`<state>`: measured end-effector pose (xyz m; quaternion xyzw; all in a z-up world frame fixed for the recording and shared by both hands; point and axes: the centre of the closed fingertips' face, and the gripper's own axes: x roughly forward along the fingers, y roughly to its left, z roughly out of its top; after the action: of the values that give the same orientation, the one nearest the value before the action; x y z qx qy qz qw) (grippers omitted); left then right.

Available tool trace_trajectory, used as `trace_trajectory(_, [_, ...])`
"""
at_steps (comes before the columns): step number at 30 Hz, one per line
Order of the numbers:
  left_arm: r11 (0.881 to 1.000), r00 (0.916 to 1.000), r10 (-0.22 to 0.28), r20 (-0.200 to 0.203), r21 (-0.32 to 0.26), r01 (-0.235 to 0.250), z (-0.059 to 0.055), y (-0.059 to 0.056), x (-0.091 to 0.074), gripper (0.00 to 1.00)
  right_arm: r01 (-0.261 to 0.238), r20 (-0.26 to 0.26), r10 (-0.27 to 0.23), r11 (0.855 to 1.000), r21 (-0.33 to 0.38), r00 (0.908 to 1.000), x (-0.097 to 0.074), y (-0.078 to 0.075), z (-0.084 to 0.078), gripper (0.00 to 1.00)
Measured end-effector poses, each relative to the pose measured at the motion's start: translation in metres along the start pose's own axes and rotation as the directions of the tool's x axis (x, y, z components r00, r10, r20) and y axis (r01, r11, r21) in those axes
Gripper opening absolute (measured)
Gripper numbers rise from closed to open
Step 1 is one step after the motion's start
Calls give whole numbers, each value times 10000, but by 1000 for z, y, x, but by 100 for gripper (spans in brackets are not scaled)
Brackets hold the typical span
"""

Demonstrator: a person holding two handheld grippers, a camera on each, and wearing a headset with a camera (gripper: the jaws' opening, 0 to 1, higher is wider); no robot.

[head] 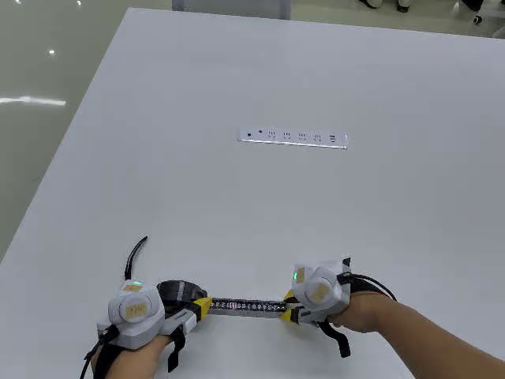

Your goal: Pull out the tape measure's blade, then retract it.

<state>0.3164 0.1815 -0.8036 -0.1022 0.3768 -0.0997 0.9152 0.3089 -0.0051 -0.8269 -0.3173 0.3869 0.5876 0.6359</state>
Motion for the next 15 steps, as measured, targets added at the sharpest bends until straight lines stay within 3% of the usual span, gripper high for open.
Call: trace_trajectory(15, [10000,10000,-8,14,-33,8,0,0,0,62,18,112,-19,10000,93,9999,5,0,7,14])
